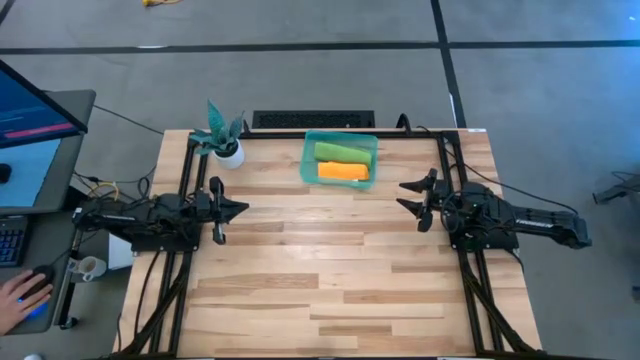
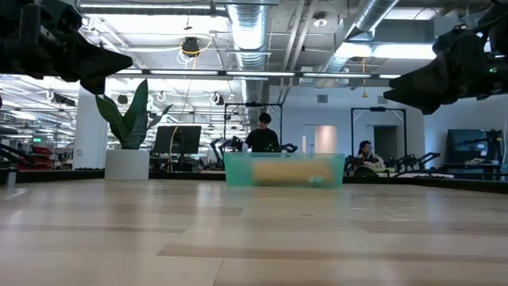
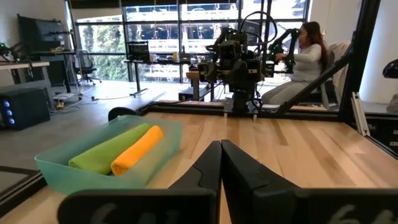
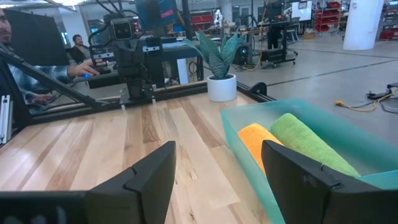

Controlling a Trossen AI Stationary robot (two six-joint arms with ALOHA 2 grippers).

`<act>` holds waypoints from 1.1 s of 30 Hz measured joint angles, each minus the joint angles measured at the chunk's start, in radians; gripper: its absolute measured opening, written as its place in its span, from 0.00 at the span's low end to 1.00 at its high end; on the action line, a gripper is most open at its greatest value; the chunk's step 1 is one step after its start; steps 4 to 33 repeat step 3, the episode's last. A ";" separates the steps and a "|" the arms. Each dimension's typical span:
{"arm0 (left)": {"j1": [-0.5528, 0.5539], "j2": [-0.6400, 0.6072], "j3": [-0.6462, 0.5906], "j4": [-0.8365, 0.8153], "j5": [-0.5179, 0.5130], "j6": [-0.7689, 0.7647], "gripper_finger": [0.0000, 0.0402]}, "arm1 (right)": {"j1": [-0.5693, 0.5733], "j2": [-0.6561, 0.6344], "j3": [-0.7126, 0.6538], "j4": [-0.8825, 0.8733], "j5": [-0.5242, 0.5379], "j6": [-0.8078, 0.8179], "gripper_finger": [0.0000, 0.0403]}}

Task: Roll microfiber towels into tight, uniform cylinder then place into a basket
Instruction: Return to Home Position

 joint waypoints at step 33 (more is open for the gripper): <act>0.000 0.000 0.000 0.000 0.000 0.008 0.00 | 0.000 0.000 0.000 0.000 0.000 0.000 0.65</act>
